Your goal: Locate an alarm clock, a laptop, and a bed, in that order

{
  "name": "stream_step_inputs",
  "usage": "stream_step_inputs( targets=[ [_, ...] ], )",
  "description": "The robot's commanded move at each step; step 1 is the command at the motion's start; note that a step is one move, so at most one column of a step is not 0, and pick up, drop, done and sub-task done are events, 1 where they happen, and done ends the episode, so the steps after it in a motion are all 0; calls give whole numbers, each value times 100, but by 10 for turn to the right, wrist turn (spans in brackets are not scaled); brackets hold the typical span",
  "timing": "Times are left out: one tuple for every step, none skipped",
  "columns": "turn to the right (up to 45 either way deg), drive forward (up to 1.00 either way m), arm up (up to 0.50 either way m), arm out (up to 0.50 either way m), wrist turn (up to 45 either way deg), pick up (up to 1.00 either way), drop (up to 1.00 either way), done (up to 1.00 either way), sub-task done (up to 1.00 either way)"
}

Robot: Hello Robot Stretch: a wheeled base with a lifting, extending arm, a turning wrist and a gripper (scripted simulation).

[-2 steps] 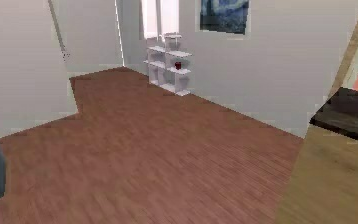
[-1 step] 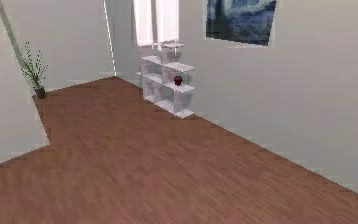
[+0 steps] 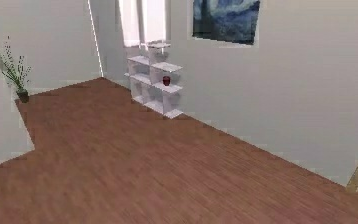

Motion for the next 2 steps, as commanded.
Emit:
stream_step_inputs(
  targets=[
    [0,45,0,0,0,0,0,0,0],
    [330,0,0,0,0,0,0,0,0]
  ],
)
